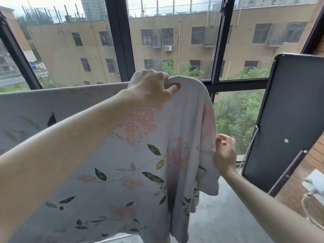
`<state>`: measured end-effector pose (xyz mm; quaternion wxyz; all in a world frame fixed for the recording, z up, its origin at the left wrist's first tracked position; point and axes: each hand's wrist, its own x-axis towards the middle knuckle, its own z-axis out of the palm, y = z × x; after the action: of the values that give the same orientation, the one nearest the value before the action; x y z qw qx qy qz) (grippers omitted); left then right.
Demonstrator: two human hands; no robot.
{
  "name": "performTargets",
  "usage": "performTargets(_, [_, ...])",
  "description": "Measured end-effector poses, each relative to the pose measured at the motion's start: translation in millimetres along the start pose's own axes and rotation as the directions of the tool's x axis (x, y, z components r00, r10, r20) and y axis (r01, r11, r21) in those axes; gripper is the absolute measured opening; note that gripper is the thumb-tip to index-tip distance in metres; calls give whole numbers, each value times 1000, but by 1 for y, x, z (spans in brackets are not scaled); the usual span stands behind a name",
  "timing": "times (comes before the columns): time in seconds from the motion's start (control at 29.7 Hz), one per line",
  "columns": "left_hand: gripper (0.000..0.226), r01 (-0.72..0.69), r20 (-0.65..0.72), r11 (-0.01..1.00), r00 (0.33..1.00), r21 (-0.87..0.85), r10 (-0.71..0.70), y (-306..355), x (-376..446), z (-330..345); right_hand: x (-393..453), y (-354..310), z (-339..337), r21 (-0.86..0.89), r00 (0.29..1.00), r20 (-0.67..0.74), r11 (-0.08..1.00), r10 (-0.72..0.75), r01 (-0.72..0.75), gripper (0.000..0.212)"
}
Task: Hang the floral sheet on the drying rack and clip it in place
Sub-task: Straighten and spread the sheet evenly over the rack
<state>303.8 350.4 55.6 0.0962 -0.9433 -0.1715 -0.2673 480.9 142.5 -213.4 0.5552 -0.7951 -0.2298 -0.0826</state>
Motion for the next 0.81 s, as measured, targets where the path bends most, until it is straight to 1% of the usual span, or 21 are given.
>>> performTargets(0.03, [50, 7, -5, 1000, 1000, -3, -7, 1, 0, 1, -8, 1, -1, 0, 1000, -13, 1000, -16, 16, 46])
performTargets(0.07, [50, 14, -8, 1000, 1000, -4, -14, 2, -1, 1, -14, 1, -1, -12, 999, 18, 999, -34, 34, 39])
performTargets(0.17, [48, 17, 1, 1000, 1000, 2, -17, 4, 0, 2, -16, -3, -4, -152, 982, 179, 985, -57, 85, 15])
performTargets(0.2, [47, 18, 8, 1000, 1000, -2, -18, 3, -1, 2, -11, -1, -4, -205, 982, 183, 976, -41, 79, 12])
performTargets(0.27, [46, 8, 11, 1000, 1000, 0, -8, 4, -1, 3, 12, 1, -13, -262, 992, 127, 965, 21, 13, 12])
performTargets(0.34, [45, 1, 13, 1000, 1000, 4, -2, 1, -3, 4, 40, -4, -24, -237, 995, 31, 967, 100, -90, 12])
performTargets(0.37, [45, 0, 11, 1000, 1000, 6, 0, 0, -3, 4, 57, -9, -30, -200, 985, -25, 965, 168, -169, 13])
performTargets(0.44, [47, 3, 11, 1000, 1000, 7, -3, -2, -5, 3, 93, -20, -40, -93, 941, -128, 941, 314, -326, 18])
performTargets(0.47, [47, 4, 13, 1000, 1000, 6, -4, -2, -6, 2, 112, -29, -44, -38, 915, -158, 924, 371, -381, 19])
performTargets(0.54, [46, 6, 23, 1000, 1000, 2, -6, -2, -6, 1, 143, -47, -49, 104, 887, -159, 901, 433, -422, 13])
performTargets(0.57, [46, 2, 27, 1000, 1000, -1, -2, -2, -6, 2, 158, -55, -48, 178, 889, -130, 892, 440, -415, 12])
performTargets(0.64, [47, -2, 29, 1000, 1000, 1, 2, -2, -6, 1, 180, -74, -46, 208, 916, -108, 909, 387, -360, 14])
performTargets(0.74, [48, -12, 30, 1000, 999, 2, 12, -1, -4, 1, 192, -110, -40, 135, 959, -128, 962, 254, -236, 5])
performTargets(0.77, [48, -15, 30, 1000, 999, 1, 15, -1, -4, 1, 193, -117, -36, 105, 975, -106, 977, 198, -187, 4])
performTargets(0.81, [47, -16, 29, 1000, 999, 1, 16, 0, -4, 2, 194, -119, -28, 75, 983, -61, 982, 176, -171, 7])
